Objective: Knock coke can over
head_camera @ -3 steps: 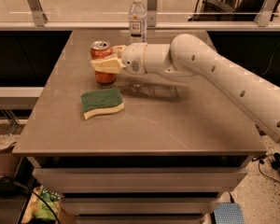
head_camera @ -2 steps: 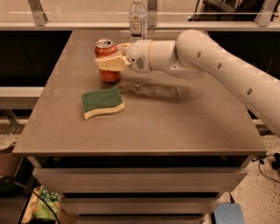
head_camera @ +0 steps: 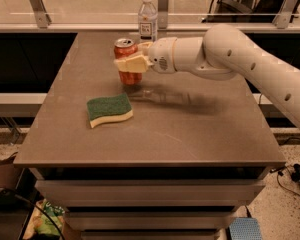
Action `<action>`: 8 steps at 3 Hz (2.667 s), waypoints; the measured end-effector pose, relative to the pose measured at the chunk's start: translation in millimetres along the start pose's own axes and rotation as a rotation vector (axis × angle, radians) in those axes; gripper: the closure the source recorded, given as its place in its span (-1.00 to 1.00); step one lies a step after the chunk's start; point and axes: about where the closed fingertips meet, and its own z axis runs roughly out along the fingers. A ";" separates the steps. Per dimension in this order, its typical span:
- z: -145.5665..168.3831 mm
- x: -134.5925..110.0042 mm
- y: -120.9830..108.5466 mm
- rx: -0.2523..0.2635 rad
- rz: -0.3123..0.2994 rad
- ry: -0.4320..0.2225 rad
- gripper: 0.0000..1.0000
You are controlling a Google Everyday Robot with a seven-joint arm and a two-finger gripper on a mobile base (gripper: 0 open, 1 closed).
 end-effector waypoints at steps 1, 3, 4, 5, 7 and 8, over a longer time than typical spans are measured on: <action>-15.6 -6.5 -4.1 0.045 -0.011 0.058 1.00; -34.3 -27.8 -0.6 0.119 -0.032 0.201 1.00; -39.7 -35.2 0.6 0.154 -0.034 0.279 1.00; -44.9 -34.5 0.6 0.191 -0.031 0.370 1.00; -62.7 -22.9 -7.2 0.271 -0.017 0.514 1.00; -69.4 -17.0 -10.8 0.310 -0.020 0.590 1.00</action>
Offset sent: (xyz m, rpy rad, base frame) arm -0.0101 -0.0396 0.0432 -0.2370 0.0291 -0.1310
